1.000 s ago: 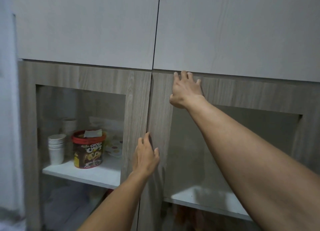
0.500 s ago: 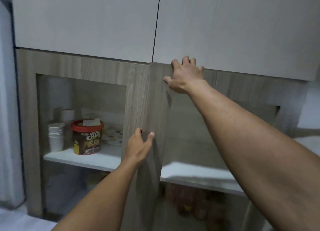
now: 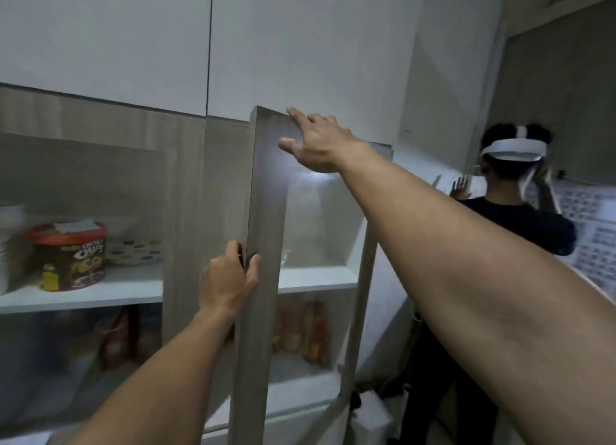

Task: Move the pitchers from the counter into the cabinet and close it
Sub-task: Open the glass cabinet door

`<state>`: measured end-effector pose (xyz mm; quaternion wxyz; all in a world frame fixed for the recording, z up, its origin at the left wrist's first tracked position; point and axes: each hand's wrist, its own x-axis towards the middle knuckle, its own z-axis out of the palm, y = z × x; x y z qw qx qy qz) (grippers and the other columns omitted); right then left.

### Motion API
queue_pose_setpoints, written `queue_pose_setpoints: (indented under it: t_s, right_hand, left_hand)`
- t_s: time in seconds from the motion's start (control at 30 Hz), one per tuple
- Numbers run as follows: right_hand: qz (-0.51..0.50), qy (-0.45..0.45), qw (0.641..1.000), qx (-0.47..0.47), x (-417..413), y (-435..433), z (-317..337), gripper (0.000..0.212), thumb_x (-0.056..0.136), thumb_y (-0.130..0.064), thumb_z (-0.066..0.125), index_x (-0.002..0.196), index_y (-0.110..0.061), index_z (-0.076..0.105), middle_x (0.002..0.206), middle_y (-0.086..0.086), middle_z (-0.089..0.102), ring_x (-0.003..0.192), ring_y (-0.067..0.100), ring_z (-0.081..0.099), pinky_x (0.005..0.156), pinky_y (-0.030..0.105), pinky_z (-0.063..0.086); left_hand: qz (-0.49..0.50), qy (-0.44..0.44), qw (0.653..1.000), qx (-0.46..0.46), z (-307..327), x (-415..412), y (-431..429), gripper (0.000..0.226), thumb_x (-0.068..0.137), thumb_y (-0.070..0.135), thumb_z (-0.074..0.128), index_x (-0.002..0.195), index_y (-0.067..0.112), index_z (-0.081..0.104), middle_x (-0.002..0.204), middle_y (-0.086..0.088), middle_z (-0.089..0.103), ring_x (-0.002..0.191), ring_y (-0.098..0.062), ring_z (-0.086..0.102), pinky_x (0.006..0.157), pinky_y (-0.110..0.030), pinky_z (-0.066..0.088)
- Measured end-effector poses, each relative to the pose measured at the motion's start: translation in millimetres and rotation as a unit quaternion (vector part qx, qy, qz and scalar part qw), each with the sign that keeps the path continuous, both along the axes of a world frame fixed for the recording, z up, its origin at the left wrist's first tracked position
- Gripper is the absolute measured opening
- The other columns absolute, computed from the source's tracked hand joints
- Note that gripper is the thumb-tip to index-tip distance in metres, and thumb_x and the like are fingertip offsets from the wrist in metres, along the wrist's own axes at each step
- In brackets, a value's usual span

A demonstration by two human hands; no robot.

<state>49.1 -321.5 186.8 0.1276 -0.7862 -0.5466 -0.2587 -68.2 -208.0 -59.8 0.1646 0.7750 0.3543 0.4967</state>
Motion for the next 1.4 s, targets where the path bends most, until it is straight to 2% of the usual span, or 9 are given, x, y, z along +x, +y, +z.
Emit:
queue_pose_setpoints:
  t_s: [0.2,0.33,0.43,0.57,0.87,0.97,1.07,1.17,1.4]
  right_hand:
    - [-0.019,0.027,0.999,0.027,-11.9,-89.8,4.0,0.077,0.097,-0.068,0.029,0.161,-0.03,0.009,0.161,0.013,0.034,0.146,0.033,0.034,0.116,0.052,0.03]
    - [-0.025,0.006,0.998,0.052,-10.0,-139.9,1.7,0.071,0.098,-0.061,0.038,0.155,-0.021,0.025,0.149,0.015,0.047,0.135,0.035,0.046,0.107,0.048,0.039]
    - [-0.042,-0.023,0.997,0.063,1.4,-179.4,1.1,0.064,0.096,-0.055,0.048,0.146,-0.017,0.035,0.141,0.014,0.052,0.126,0.036,0.051,0.1,0.048,0.045]
    - [-0.059,-0.096,0.992,0.056,18.1,-235.5,0.8,0.06,0.095,-0.048,0.054,0.147,-0.021,0.04,0.144,0.009,0.051,0.132,0.032,0.047,0.104,0.051,0.045]
    - [-0.154,-0.188,0.969,0.034,78.9,-333.9,-4.1,0.054,0.098,-0.045,0.049,0.142,-0.013,0.044,0.143,0.007,0.054,0.132,0.029,0.045,0.101,0.047,0.039]
    - [-0.181,-0.175,0.967,0.027,107.3,-363.3,-9.5,0.054,0.098,-0.043,0.05,0.143,-0.014,0.044,0.144,0.007,0.053,0.132,0.03,0.044,0.101,0.049,0.039]
    - [-0.207,-0.167,0.964,0.015,135.8,-390.0,-8.0,0.056,0.099,-0.04,0.051,0.147,-0.014,0.041,0.15,0.006,0.048,0.137,0.03,0.04,0.106,0.053,0.04]
    - [-0.228,-0.159,0.961,0.001,161.6,-410.9,-6.4,0.061,0.1,-0.037,0.051,0.154,-0.013,0.033,0.159,0.006,0.039,0.142,0.032,0.035,0.111,0.054,0.037]
    - [-0.244,-0.114,0.963,0.007,210.6,-434.1,-4.2,0.068,0.097,-0.034,0.052,0.156,-0.011,0.029,0.161,0.008,0.036,0.143,0.033,0.035,0.112,0.055,0.037]
  left_hand:
    - [-0.073,0.031,0.996,0.035,5.8,0.3,-100.0,0.026,0.09,0.032,0.062,0.085,0.013,0.045,0.07,-0.017,0.063,0.066,-0.041,0.061,0.054,-0.038,0.04]
    - [-0.133,0.063,0.985,0.094,11.3,12.3,-157.0,0.026,0.091,0.035,0.058,0.085,0.019,0.038,0.064,-0.002,0.05,0.056,-0.026,0.045,0.056,-0.032,0.033]
    - [-0.177,0.087,0.972,0.125,16.8,30.6,-186.7,0.025,0.09,0.039,0.054,0.087,0.021,0.038,0.062,0.004,0.047,0.054,-0.022,0.049,0.052,-0.032,0.036]
    - [-0.239,0.083,0.961,0.111,13.4,63.9,-222.2,0.022,0.087,0.04,0.051,0.091,0.021,0.041,0.075,0.001,0.052,0.061,-0.022,0.054,0.057,-0.036,0.047]
    - [-0.311,0.066,0.934,0.164,12.0,144.9,-309.7,0.039,0.089,0.049,0.057,0.099,0.017,0.037,0.103,-0.002,0.048,0.069,-0.023,0.054,0.061,-0.031,0.042]
    - [-0.313,0.07,0.937,0.141,12.2,179.7,-340.5,0.054,0.085,0.049,0.063,0.116,0.017,0.034,0.118,-0.01,0.053,0.097,-0.032,0.062,0.072,-0.033,0.047]
    - [-0.308,0.097,0.936,0.14,13.2,220.8,-363.7,0.092,0.084,0.054,0.063,0.148,0.022,0.007,0.161,-0.019,0.018,0.145,-0.037,0.03,0.112,-0.046,0.038]
    - [-0.297,0.124,0.935,0.149,13.5,259.6,-382.3,0.104,0.084,0.062,0.056,0.152,0.025,-0.014,0.165,-0.017,0.001,0.15,-0.036,0.015,0.118,-0.051,0.028]
    - [-0.276,0.119,0.944,0.133,18.8,309.7,-418.0,0.104,0.082,0.06,0.062,0.152,0.026,-0.008,0.164,-0.019,0.009,0.146,-0.039,0.027,0.115,-0.052,0.033]
